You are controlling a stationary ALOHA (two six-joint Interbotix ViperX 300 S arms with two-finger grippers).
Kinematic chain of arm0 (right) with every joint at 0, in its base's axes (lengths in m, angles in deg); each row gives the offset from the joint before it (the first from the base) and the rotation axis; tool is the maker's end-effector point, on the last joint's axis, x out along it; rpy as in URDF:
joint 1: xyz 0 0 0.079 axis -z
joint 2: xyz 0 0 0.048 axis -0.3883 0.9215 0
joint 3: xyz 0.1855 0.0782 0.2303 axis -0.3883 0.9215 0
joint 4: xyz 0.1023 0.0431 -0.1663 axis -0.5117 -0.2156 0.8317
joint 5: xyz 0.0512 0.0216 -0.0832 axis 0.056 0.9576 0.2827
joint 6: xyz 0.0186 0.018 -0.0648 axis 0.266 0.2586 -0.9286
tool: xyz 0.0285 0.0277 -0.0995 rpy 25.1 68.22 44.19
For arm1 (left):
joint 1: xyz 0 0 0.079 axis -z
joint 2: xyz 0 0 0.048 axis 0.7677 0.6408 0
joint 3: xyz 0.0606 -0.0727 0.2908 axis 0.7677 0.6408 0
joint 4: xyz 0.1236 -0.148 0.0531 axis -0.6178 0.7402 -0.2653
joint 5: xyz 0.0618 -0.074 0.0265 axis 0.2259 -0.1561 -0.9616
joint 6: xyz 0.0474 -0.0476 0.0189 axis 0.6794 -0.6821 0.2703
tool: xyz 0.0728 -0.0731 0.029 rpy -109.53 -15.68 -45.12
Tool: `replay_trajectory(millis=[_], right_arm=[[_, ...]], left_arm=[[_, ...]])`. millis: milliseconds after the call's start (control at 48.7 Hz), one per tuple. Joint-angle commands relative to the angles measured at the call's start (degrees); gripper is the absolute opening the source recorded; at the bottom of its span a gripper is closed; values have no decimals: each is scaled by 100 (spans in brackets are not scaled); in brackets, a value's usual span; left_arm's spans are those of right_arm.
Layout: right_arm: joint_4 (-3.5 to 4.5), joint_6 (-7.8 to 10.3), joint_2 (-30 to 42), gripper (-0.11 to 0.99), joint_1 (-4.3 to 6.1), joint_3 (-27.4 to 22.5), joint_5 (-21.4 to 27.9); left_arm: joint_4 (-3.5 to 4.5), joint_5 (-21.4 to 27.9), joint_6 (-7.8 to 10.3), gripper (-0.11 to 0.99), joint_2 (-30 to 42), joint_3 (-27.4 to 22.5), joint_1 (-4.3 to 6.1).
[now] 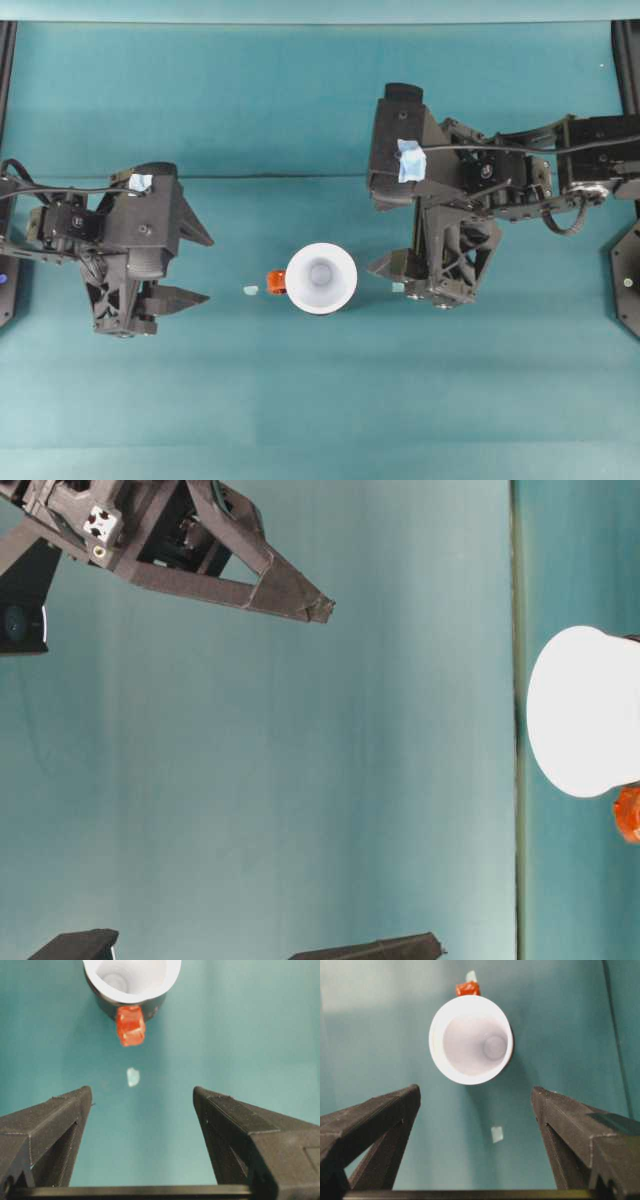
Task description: Put the paper cup into the moved red handle cup holder.
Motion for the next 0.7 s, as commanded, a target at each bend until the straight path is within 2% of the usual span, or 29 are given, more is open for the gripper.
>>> replay_trajectory(millis=[0,21,41,82,185,226,246,267,287,308,328,657,677], right_arm=[[9,-18,-114,90,-9,-53,-35],[9,-18,-123,90,-9,-53,-35],[9,-18,-114,90,-18,-53,-35],[9,-18,-114,90,-9,-53,-35],[9,-9,-114,90,-9,-53,-35],[9,-9,-114,90,-9,-53,-35],[9,-9,-114,90,-9,-53,-35],[9,-9,-114,90,-9,-53,-35],[9,-18,-114,90,-9,-53,-35],[9,-18,-114,90,-9,-44,-35],[9,-18,-123,90,-9,-44,-35],[9,-9,-141,90,-9,18,-26],[9,-9,-149,90,-9,18,-35]], left_arm=[[0,-18,0,88,-62,-53,18],[-18,-18,0,88,-62,-53,18],[0,-18,0,88,-62,-53,18],[-18,-26,0,88,-62,-53,18],[0,-18,0,88,-62,-44,18],[-18,-18,0,88,-62,-53,18],[0,-18,0,88,-62,-53,18],[-18,-26,0,88,-62,-53,26],[0,-18,0,88,-62,-53,18],[-18,-18,0,88,-62,-53,18],[0,-26,0,88,-62,-53,18],[-18,-18,0,88,-62,-53,18],[0,-18,0,88,-62,-53,18]])
